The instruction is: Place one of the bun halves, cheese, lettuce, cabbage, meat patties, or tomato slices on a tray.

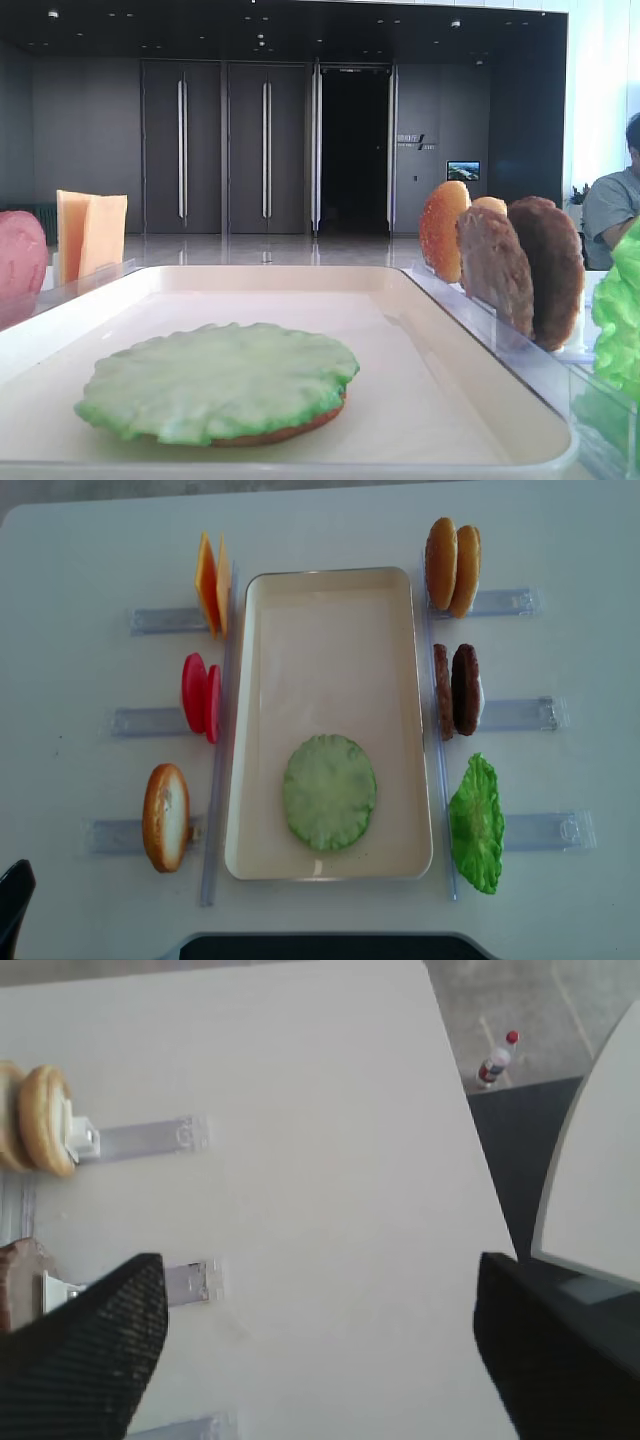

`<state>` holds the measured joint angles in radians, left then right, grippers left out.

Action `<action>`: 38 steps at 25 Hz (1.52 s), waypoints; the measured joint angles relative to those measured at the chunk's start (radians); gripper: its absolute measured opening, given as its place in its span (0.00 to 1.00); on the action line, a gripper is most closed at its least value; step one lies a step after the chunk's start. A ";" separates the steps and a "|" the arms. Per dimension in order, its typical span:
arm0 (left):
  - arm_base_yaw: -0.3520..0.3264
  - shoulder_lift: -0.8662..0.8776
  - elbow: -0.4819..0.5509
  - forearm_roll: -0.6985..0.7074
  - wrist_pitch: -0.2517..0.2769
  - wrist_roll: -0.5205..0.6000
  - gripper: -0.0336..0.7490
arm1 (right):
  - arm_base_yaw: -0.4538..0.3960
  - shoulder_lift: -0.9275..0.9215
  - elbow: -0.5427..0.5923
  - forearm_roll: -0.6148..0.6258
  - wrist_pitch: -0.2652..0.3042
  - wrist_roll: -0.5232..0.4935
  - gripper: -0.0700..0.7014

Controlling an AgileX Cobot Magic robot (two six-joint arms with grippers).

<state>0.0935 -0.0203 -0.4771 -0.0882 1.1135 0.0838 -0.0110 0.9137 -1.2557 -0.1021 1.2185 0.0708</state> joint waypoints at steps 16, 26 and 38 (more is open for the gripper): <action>0.000 0.000 0.000 0.000 0.000 0.000 0.54 | 0.000 -0.327 0.002 0.025 0.005 -0.061 0.85; 0.000 0.000 0.000 0.000 0.000 0.000 0.54 | 0.000 -0.565 0.219 0.049 0.005 -0.071 0.85; 0.000 0.000 0.000 0.000 0.000 -0.004 0.54 | 0.000 -0.827 0.405 0.059 -0.013 -0.071 0.85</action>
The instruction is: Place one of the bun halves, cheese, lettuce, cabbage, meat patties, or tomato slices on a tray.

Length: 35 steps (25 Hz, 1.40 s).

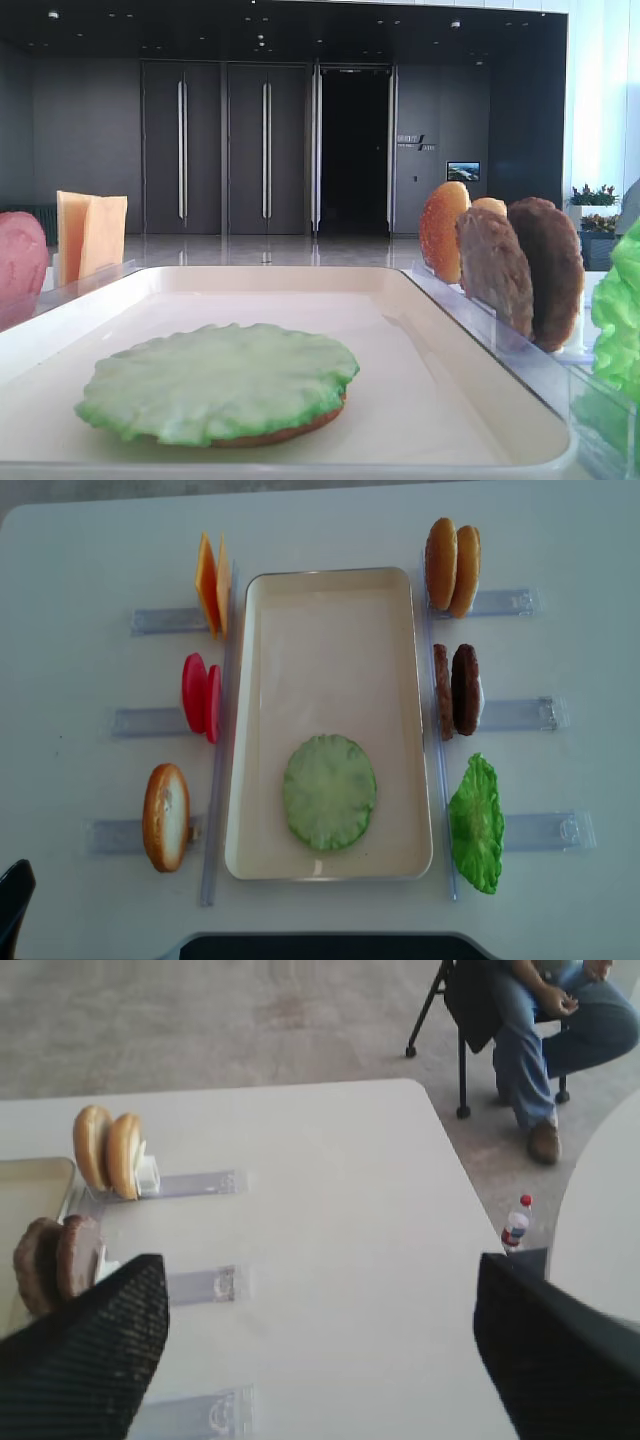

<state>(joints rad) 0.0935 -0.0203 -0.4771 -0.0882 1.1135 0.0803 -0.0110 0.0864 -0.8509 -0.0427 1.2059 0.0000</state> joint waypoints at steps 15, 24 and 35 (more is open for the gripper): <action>0.000 0.000 0.000 0.000 0.000 -0.002 0.54 | 0.000 -0.095 0.113 0.043 -0.014 -0.009 0.85; 0.000 0.000 0.000 0.000 0.000 -0.002 0.54 | 0.000 -0.095 0.327 0.114 -0.057 -0.053 0.85; 0.000 0.000 0.000 0.000 0.000 -0.002 0.54 | 0.000 -0.095 0.344 0.151 -0.065 -0.077 0.85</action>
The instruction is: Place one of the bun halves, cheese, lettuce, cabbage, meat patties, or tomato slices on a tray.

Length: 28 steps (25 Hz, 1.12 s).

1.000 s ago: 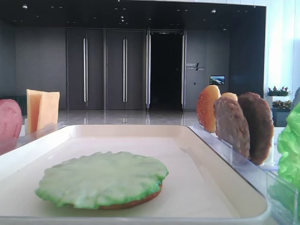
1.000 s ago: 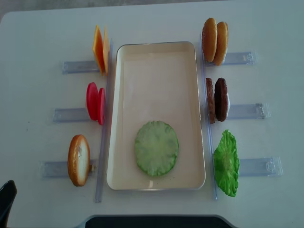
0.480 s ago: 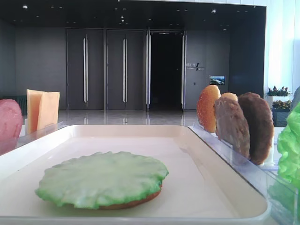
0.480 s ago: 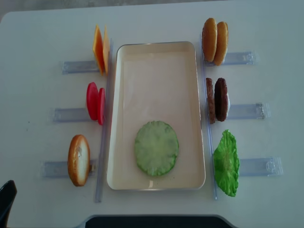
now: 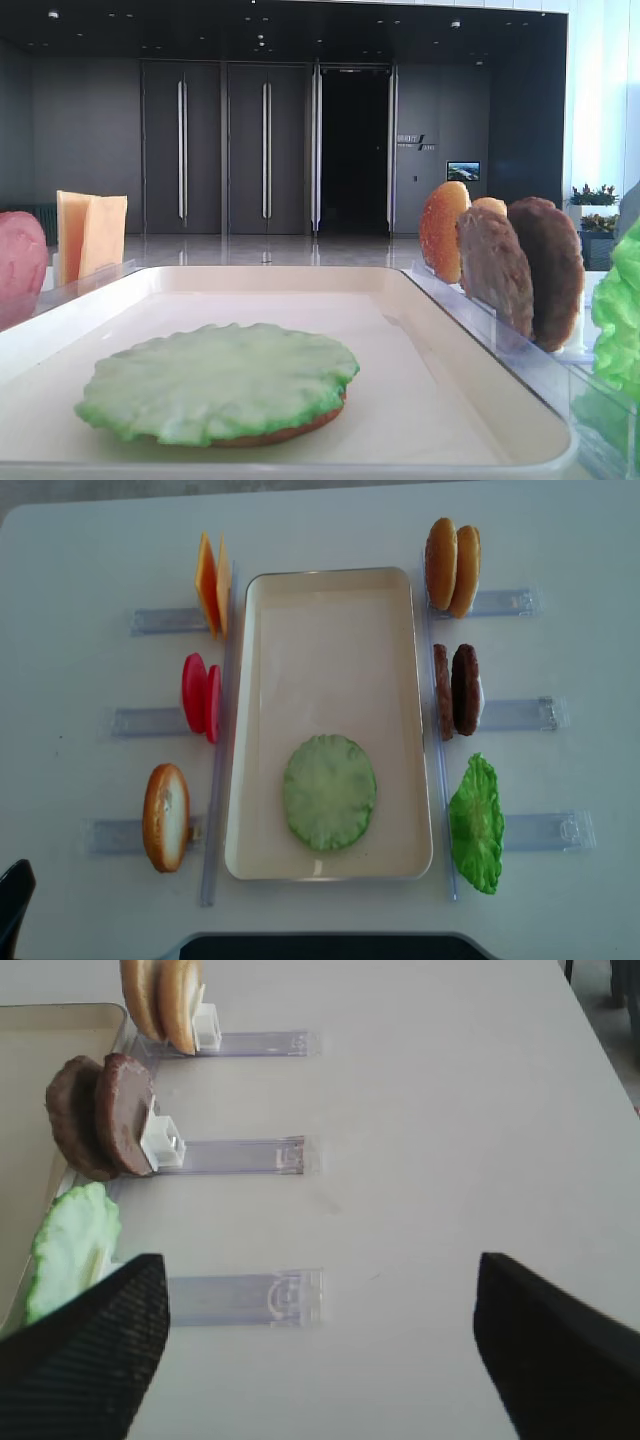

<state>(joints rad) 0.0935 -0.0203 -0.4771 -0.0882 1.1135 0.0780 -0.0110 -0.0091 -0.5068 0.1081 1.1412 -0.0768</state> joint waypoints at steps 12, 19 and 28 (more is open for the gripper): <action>0.000 0.000 0.000 0.000 0.000 -0.012 0.54 | 0.000 0.000 0.000 0.065 -0.004 0.000 0.85; 0.000 0.000 0.000 0.000 0.000 -0.012 0.54 | 0.000 0.000 0.000 0.065 -0.004 0.000 0.85; 0.000 0.000 0.000 0.000 0.000 -0.012 0.54 | 0.000 0.000 0.000 0.065 -0.004 0.000 0.85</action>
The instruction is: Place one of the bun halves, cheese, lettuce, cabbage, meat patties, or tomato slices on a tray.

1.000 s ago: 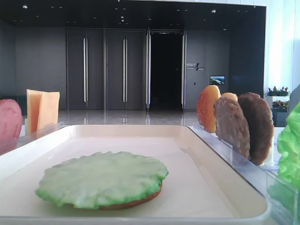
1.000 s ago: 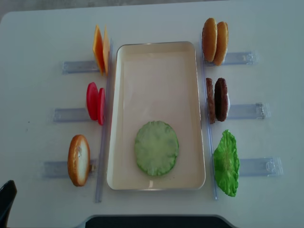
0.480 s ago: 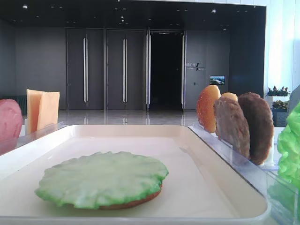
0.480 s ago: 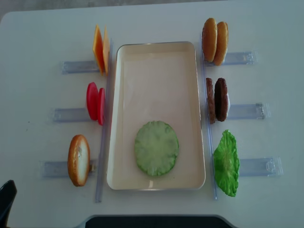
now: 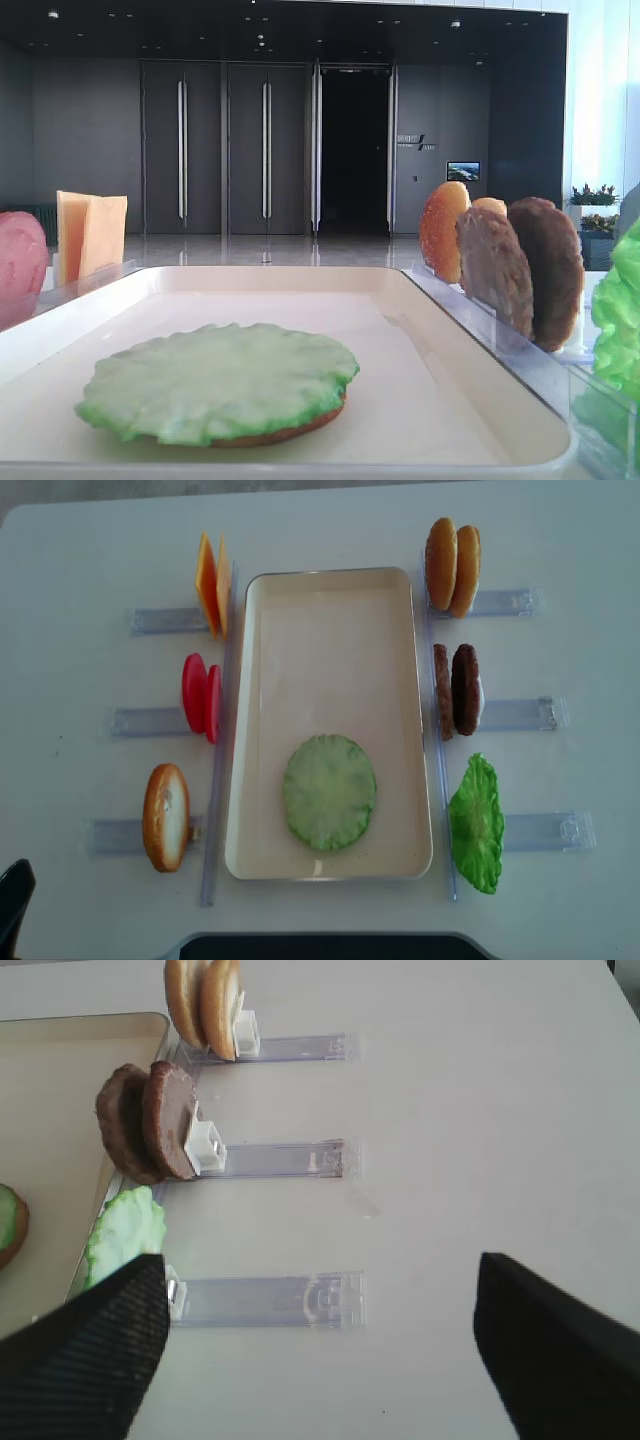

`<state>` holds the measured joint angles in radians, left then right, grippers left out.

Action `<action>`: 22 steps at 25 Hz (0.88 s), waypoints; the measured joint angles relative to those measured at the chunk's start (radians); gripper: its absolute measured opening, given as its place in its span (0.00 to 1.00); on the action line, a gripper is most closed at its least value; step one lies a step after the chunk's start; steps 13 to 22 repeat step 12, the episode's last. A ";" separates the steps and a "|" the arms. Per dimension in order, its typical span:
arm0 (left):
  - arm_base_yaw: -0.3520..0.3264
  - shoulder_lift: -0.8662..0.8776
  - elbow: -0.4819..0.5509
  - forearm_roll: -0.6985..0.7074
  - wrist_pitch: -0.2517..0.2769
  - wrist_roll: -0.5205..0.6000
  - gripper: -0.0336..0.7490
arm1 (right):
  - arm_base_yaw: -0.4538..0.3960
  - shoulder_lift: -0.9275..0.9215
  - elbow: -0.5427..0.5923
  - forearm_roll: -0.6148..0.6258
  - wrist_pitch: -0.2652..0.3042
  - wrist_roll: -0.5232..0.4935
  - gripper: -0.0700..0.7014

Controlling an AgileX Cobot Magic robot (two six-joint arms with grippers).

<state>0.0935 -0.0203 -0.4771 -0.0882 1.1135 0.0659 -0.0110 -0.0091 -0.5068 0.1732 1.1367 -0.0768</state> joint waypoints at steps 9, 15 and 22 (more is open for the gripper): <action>0.000 0.000 0.000 0.000 0.000 0.000 0.54 | 0.000 0.000 0.000 0.000 0.000 0.000 0.85; 0.000 0.000 0.000 0.000 0.000 0.000 0.54 | 0.000 0.000 0.000 0.000 0.000 0.000 0.85; 0.000 0.000 0.000 0.000 0.000 0.000 0.54 | 0.000 0.000 0.000 0.000 0.000 0.000 0.85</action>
